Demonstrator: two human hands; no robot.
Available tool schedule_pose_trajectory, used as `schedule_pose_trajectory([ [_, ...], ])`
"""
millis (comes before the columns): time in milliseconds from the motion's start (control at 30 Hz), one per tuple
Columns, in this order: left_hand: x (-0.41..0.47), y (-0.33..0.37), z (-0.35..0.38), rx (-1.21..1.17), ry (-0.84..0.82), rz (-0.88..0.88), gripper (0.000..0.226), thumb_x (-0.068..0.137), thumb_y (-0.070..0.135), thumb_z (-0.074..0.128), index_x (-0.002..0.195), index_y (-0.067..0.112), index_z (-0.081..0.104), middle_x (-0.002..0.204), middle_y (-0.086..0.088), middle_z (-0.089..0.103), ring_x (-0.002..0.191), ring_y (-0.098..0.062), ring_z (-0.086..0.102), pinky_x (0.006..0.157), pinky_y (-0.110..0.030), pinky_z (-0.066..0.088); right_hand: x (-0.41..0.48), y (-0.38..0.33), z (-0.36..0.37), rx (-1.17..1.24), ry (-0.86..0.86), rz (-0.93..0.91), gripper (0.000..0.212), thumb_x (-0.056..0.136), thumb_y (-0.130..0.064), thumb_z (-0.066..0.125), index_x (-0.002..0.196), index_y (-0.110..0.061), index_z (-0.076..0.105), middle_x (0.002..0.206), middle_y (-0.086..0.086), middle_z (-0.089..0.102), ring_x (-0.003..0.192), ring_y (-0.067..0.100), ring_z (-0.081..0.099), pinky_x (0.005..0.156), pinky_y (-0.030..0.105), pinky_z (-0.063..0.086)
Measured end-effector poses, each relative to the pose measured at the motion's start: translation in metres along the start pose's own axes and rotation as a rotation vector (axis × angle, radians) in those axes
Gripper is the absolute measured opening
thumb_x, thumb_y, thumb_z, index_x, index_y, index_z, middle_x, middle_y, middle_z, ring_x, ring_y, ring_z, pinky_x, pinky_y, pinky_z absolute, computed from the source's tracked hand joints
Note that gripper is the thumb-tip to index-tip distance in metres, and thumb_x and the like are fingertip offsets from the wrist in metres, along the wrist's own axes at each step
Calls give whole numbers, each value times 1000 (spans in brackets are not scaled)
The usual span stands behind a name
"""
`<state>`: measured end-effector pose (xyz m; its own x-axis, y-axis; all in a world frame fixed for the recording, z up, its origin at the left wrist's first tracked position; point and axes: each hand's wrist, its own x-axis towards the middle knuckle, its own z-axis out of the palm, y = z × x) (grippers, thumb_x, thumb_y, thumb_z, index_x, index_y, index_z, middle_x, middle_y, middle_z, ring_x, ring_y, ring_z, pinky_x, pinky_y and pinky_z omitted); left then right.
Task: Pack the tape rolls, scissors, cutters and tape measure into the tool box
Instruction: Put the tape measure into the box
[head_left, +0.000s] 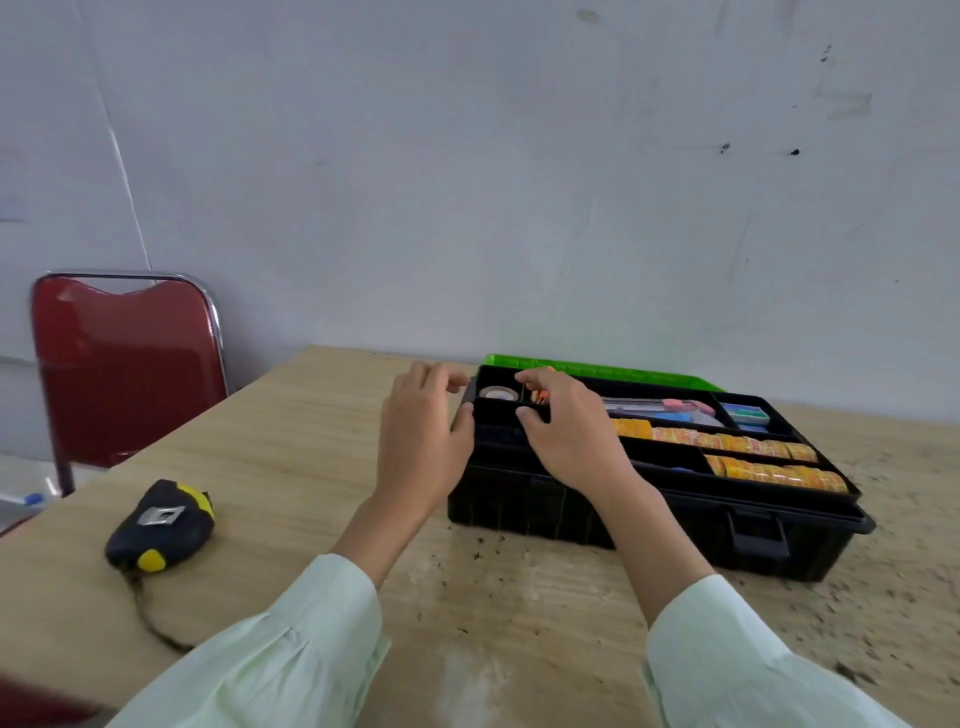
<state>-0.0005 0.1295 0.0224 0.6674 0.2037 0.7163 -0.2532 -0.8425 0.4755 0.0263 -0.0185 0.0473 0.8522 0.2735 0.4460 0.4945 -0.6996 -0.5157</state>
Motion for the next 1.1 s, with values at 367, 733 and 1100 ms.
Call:
schedule_pose_trajectory([
  [367,-29,-70,-60,380,0,-322,38,84,23,58,121,17,49,124,-4,47,119,-25,39,97,-36,29,12,-43,53,-419,-439,-59,64,96,-61,21,151,-28,18,161,-2,9,149,17,3,114,59,7],
  [733,-71,-149,-99,704,-270,-762,66,88,44,50,140,14,22,143,-18,26,131,-39,26,105,-52,26,7,-40,55,-525,-434,-79,62,95,-61,28,149,-32,25,162,-3,5,148,19,9,113,56,13],
  [1100,-53,-101,-80,38,24,-426,96,69,35,80,143,5,26,131,-8,49,119,-25,49,96,-38,44,6,-37,34,172,-84,-16,42,96,-28,53,136,-16,47,118,1,61,116,21,54,87,26,40],
])
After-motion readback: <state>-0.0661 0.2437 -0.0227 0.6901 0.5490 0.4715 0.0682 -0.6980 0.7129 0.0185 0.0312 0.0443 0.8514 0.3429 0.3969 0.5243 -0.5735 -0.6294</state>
